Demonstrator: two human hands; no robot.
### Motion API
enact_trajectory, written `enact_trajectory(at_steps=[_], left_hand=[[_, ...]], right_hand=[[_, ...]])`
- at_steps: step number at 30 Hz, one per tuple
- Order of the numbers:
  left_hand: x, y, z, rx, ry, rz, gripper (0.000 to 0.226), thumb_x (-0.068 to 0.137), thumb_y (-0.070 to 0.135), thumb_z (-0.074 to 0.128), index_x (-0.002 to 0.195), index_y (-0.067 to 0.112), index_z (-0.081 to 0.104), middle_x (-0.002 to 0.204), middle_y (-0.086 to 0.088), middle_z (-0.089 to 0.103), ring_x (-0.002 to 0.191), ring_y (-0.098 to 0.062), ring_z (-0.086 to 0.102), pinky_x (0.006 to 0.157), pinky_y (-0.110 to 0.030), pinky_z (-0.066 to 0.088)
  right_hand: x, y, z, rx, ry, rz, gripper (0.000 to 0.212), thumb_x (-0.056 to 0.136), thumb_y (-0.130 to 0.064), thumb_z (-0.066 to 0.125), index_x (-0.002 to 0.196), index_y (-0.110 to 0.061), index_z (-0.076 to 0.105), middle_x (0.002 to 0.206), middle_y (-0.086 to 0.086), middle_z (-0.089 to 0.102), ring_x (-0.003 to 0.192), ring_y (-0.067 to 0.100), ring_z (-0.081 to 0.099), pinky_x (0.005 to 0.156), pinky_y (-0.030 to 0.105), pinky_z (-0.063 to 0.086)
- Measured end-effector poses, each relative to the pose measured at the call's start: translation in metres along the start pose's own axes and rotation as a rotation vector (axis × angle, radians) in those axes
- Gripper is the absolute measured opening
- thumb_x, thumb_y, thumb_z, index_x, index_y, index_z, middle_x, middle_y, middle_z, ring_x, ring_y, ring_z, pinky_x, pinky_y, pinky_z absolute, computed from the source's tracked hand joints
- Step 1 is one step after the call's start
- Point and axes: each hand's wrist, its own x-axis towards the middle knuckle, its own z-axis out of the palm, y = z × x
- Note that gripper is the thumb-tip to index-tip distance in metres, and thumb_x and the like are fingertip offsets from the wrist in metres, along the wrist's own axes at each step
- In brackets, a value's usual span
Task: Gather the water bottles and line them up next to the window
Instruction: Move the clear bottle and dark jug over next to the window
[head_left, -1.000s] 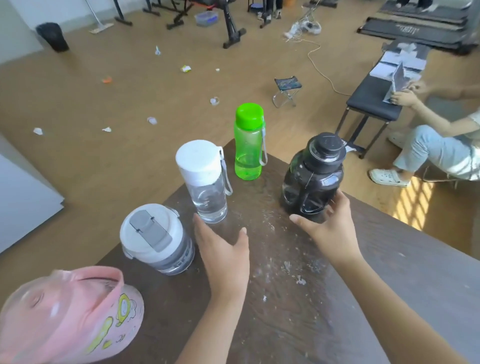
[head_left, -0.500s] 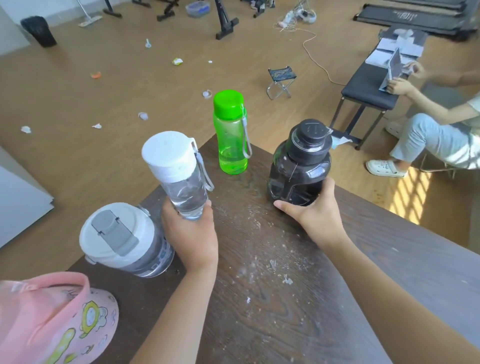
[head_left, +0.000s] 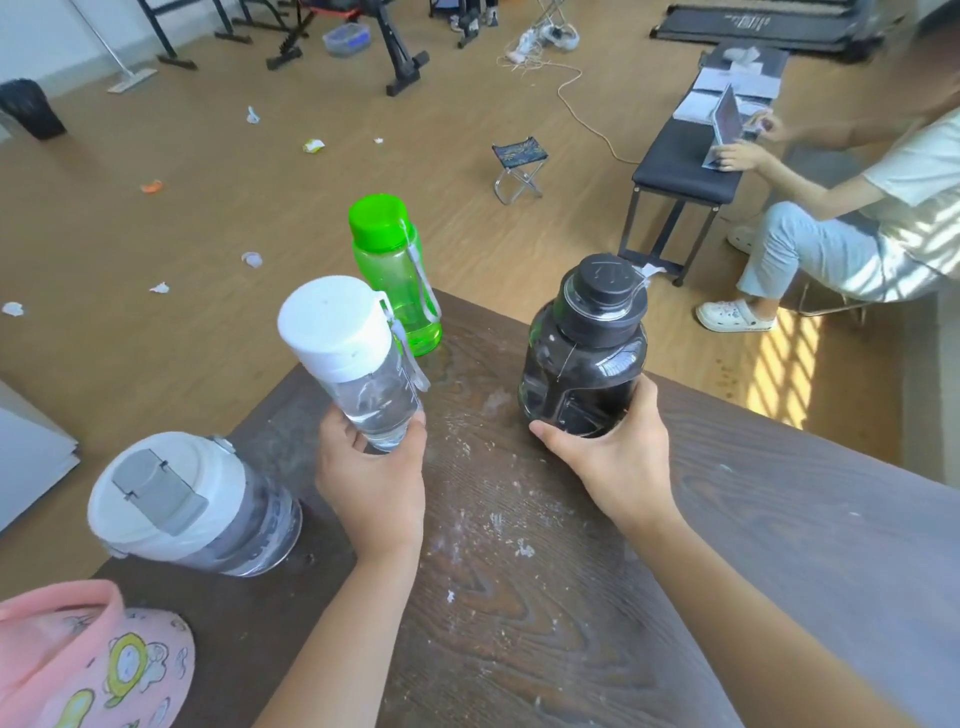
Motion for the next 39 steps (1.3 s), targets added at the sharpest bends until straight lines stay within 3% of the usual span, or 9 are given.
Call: enact_trajectory(at_steps=[2,6,14,22,25,28,35,37,39], left_hand=[[-0.015,0.01,0.01,-0.005,-0.062,0.013,0.053,0.074,0.024,0.098,0.117,0.031,0.068,0.102,0.024,0.076,0.096,0.012,0.074,0.089,-0.015,0.059],[-0.053,0.026,0.039,-0.04,-0.203,0.044,0.057,0.074,0.021,0.098,0.123,0.024,0.07,0.112,0.015,0.079,0.106,0.003,0.076,0.094,-0.021,0.059],[-0.177,0.056,0.109,-0.067,-0.601,0.126,0.061,0.07,0.017,0.101,0.119,0.031,0.068,0.106,0.025,0.073,0.096,0.015,0.073,0.097,-0.02,0.061],[-0.332,0.083,0.153,-0.071,-1.006,0.241,0.06,0.068,0.021,0.101,0.12,0.013,0.073,0.114,-0.001,0.082,0.11,-0.015,0.079,0.102,-0.041,0.063],[-0.385,0.092,0.161,-0.075,-1.161,0.293,0.052,0.067,0.018,0.099,0.111,0.024,0.072,0.095,0.034,0.079,0.092,0.015,0.074,0.081,-0.008,0.058],[-0.431,0.1,0.166,-0.089,-1.311,0.339,0.05,0.067,0.018,0.098,0.107,0.031,0.07,0.092,0.053,0.069,0.087,0.025,0.069,0.071,0.001,0.05],[-0.497,0.112,0.19,-0.013,-1.415,0.426,0.042,0.058,0.04,0.094,0.088,0.033,0.064,0.095,0.013,0.079,0.088,-0.002,0.072,0.081,-0.037,0.065],[-0.51,0.115,0.194,0.01,-1.424,0.439,0.045,0.057,0.043,0.095,0.091,0.039,0.065,0.091,0.029,0.074,0.087,0.013,0.07,0.078,-0.027,0.061],[-0.522,0.115,0.199,0.035,-1.428,0.449,0.05,0.06,0.04,0.097,0.101,0.034,0.069,0.096,0.025,0.073,0.095,0.01,0.071,0.084,-0.026,0.061]], right_hand=[[-0.011,0.005,-0.019,0.017,0.033,0.023,0.103,0.052,-0.052,0.098,0.138,-0.033,0.043,0.124,-0.026,0.063,0.115,-0.005,0.061,0.095,0.023,0.05],[-0.038,0.021,-0.068,0.031,0.128,0.064,0.101,0.053,-0.051,0.097,0.136,-0.037,0.043,0.125,-0.026,0.063,0.116,-0.005,0.061,0.098,0.029,0.052],[-0.114,0.063,-0.196,-0.013,0.423,0.128,0.103,0.049,-0.056,0.097,0.136,-0.043,0.042,0.128,-0.027,0.061,0.118,-0.005,0.061,0.096,0.031,0.055],[-0.218,0.103,-0.307,-0.081,0.742,0.224,0.102,0.047,-0.059,0.096,0.134,-0.048,0.043,0.127,-0.03,0.062,0.114,-0.009,0.062,0.092,0.031,0.056],[-0.256,0.113,-0.333,-0.092,0.838,0.254,0.102,0.046,-0.059,0.096,0.133,-0.052,0.043,0.128,-0.033,0.06,0.115,-0.011,0.061,0.089,0.029,0.055],[-0.287,0.122,-0.354,-0.095,0.907,0.28,0.104,0.045,-0.058,0.096,0.134,-0.053,0.042,0.129,-0.036,0.059,0.115,-0.014,0.059,0.088,0.027,0.053],[-0.313,0.135,-0.385,-0.053,0.987,0.313,0.105,0.045,-0.054,0.097,0.135,-0.052,0.042,0.129,-0.033,0.06,0.116,-0.007,0.062,0.095,0.036,0.056],[-0.314,0.138,-0.39,-0.058,0.992,0.324,0.104,0.045,-0.054,0.096,0.135,-0.05,0.043,0.128,-0.03,0.061,0.116,-0.006,0.062,0.095,0.036,0.056],[-0.312,0.141,-0.395,-0.073,0.993,0.335,0.103,0.045,-0.055,0.095,0.134,-0.049,0.043,0.127,-0.028,0.062,0.114,-0.007,0.062,0.095,0.035,0.056]])
